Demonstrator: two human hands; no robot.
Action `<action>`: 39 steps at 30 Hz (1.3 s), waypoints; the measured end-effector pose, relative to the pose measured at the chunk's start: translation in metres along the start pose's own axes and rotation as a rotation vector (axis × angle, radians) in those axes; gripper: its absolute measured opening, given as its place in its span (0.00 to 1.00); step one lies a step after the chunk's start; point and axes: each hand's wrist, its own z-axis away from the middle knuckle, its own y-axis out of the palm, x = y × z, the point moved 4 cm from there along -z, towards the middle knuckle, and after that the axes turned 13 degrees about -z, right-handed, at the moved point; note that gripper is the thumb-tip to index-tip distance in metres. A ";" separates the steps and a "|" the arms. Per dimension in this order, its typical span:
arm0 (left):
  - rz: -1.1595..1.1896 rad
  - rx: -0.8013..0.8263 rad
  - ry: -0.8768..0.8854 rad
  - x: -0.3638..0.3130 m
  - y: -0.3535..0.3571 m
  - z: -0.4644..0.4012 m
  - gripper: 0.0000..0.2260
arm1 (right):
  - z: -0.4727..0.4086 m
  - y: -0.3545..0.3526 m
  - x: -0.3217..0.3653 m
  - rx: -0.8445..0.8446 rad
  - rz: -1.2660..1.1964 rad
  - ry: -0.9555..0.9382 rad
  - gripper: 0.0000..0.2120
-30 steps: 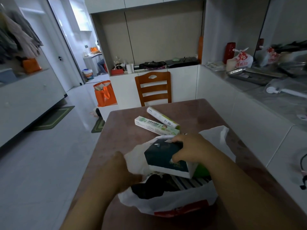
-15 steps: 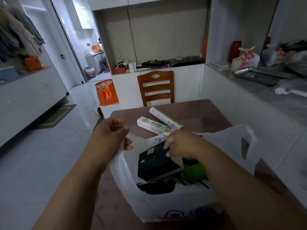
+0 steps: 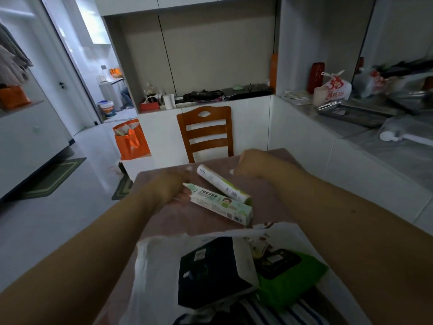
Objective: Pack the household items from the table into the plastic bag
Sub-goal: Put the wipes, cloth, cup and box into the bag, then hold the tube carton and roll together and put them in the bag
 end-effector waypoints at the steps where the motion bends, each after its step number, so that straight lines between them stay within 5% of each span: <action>1: 0.054 0.065 -0.047 0.005 0.011 -0.016 0.15 | -0.015 0.011 -0.005 0.030 0.016 0.019 0.24; 6: 0.185 0.245 -0.184 0.045 0.067 -0.096 0.26 | -0.080 0.073 -0.040 0.155 0.028 0.119 0.31; 12: 0.451 0.381 -0.383 0.101 0.125 -0.151 0.35 | -0.147 0.123 -0.079 0.004 -0.053 0.236 0.23; 15: 0.550 0.455 -0.437 0.111 0.143 -0.156 0.39 | -0.167 0.139 -0.101 0.066 -0.035 0.299 0.21; 23: 0.741 0.458 -0.441 0.106 0.156 -0.162 0.37 | -0.165 0.110 -0.100 0.193 0.153 0.253 0.17; 32: 0.793 0.462 -0.419 0.107 0.162 -0.159 0.35 | -0.170 0.144 -0.108 0.195 -0.149 0.180 0.29; 36: 0.827 0.453 -0.403 0.107 0.161 -0.163 0.36 | -0.167 0.123 -0.118 0.424 0.053 0.326 0.32; 39: 0.856 0.436 -0.398 0.106 0.160 -0.164 0.37 | -0.156 0.127 -0.110 0.500 -0.265 0.490 0.29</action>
